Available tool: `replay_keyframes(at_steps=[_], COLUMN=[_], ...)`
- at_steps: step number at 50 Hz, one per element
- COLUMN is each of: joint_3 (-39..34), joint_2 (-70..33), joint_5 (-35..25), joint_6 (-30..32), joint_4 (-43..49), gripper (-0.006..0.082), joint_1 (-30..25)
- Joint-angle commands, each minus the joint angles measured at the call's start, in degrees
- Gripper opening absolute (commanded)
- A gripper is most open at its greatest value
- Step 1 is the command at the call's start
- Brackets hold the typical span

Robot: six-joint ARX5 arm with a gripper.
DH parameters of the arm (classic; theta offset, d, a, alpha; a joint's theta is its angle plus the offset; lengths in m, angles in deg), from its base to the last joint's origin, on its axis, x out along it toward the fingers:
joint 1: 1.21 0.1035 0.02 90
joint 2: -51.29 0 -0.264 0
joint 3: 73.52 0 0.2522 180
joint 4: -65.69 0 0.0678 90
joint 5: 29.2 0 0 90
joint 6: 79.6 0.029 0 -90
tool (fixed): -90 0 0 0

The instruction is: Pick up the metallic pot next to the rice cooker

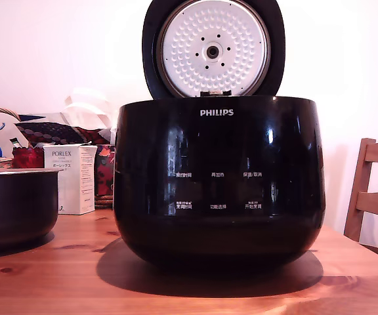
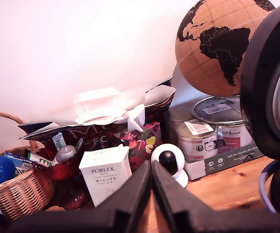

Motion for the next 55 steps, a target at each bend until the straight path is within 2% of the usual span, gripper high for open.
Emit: replay_keyframes(at_steps=[1,23,26,27,29,30,32,33,36,38,39,55], joint_3=[-1.49,-0.98,-0.31,0.04,0.87,1.38,2.47,3.04,4.81,6.12,6.97,22.40], joint_2=[0.15,0.17,0.17,0.17,0.15,0.15,0.13,0.11,0.11,0.11,0.09,-2.78], joint_5=[-0.02,-0.57,-1.95,-2.47,-3.34,-3.87,-5.42,-5.99,-7.21,-7.93,-8.20,-9.11], joint_6=[0.22,0.24,0.92,3.89,3.89,7.19,7.19,11.34,14.51,14.51,17.11,24.57], joint_4=[-0.57,-0.24,0.96,1.66,3.69,4.85,7.76,9.29,13.99,17.40,19.23,47.65], gripper=[-0.0024,-0.0024,-0.0024,-0.0024,-0.0024,-0.0024,-0.0024,-0.0024,-0.0024,-0.0024,-0.0024,-0.0024], joint_1=[0.09,0.11,0.09,0.09,0.09,0.09,0.09,0.09,0.09,0.09,0.09,0.09])
